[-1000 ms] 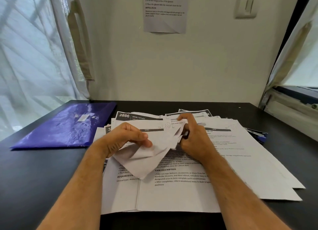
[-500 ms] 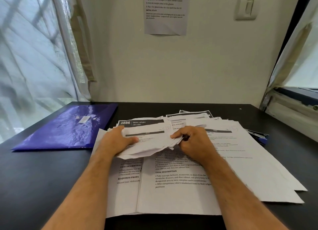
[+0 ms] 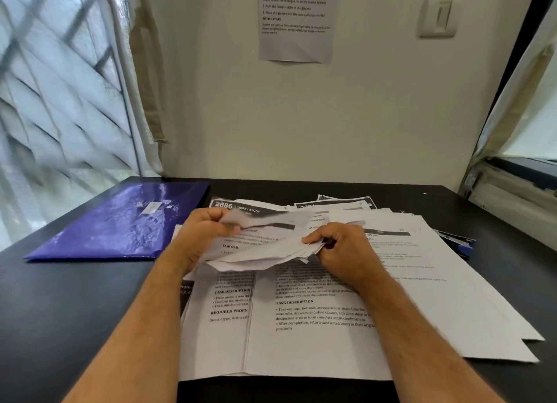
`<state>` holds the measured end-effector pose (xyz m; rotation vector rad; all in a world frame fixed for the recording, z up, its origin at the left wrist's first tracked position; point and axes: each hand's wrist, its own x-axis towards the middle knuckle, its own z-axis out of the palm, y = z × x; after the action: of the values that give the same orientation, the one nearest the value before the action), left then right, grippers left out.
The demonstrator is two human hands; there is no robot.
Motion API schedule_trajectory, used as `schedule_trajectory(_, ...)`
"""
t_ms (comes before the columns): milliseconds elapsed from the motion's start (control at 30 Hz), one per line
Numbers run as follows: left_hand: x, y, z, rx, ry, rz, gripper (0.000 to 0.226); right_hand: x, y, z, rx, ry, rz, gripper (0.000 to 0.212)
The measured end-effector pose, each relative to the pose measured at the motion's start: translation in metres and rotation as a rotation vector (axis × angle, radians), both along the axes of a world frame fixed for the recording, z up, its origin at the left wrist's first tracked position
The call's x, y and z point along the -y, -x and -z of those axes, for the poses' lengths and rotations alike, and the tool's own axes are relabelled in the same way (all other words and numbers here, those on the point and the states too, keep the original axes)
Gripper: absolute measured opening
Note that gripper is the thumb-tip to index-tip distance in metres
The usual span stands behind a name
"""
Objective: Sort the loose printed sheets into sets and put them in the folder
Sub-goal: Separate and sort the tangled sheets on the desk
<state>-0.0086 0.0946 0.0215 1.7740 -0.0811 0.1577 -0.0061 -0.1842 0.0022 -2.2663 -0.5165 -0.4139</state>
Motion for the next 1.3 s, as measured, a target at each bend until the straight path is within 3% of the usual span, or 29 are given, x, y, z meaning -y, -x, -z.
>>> schedule_trajectory(67, 0.001, 0.007, -0.005, -0.01, 0.056, 0.204, 0.024, 0.0, -0.001, 0.001, 0.004, 0.01, -0.004, 0.025)
schedule_trajectory(233, 0.002, 0.009, 0.0, -0.088, -0.037, 0.332, 0.021, -0.001, 0.001, 0.0, -0.004, 0.014, -0.012, 0.027)
schedule_trajectory(333, 0.006, 0.007, -0.002, 0.13, -0.015, 0.193, 0.069, -0.005, 0.006, -0.004, 0.025, -0.014, 0.003, 0.034)
schedule_trajectory(400, 0.012, 0.01, -0.006, 0.367, -0.019, 0.078, 0.076, -0.008, 0.007, -0.007, 0.006, -0.017, 0.033, 0.054)
schedule_trajectory(467, 0.017, 0.013, -0.008, 0.586, -0.228, -0.062, 0.084, -0.009, 0.006, -0.009, 0.011, -0.021, 0.058, 0.058)
schedule_trajectory(567, 0.036, 0.017, -0.008, 0.854, -0.506, -0.38, 0.074, -0.011, 0.006, -0.01, 0.09, 0.03, 0.09, 0.027)
schedule_trajectory(633, 0.056, 0.017, -0.005, 0.905, -0.577, -0.428, 0.055, -0.013, 0.007, -0.011, 0.145, 0.07, 0.128, 0.016)
schedule_trajectory(800, 0.087, 0.012, 0.011, 0.648, -0.184, -0.113, 0.044, 0.003, 0.014, -0.04, 0.339, 0.02, 0.228, 0.016)
schedule_trajectory(933, 0.094, 0.007, 0.021, 0.291, -0.525, 0.205, 0.038, 0.037, 0.012, -0.09, 0.307, 0.094, 0.378, 0.021)
schedule_trajectory(1033, 0.097, 0.008, 0.02, 0.108, -0.607, 0.365, 0.052, 0.071, 0.004, -0.11, 0.169, 0.154, 0.426, 0.022)
schedule_trajectory(1067, 0.099, 0.008, 0.019, 0.081, -0.64, 0.368, 0.057, 0.082, 0.001, -0.11, 0.139, 0.151, 0.439, 0.023)
schedule_trajectory(1200, 0.102, 0.003, 0.021, 0.014, -0.747, 0.284, 0.04, 0.113, -0.004, -0.074, -0.05, 0.187, 0.463, 0.022)
schedule_trajectory(1300, 0.102, 0.002, 0.021, 0.007, -0.791, 0.274, 0.038, 0.119, -0.009, -0.036, -0.173, 0.02, 0.455, 0.02)
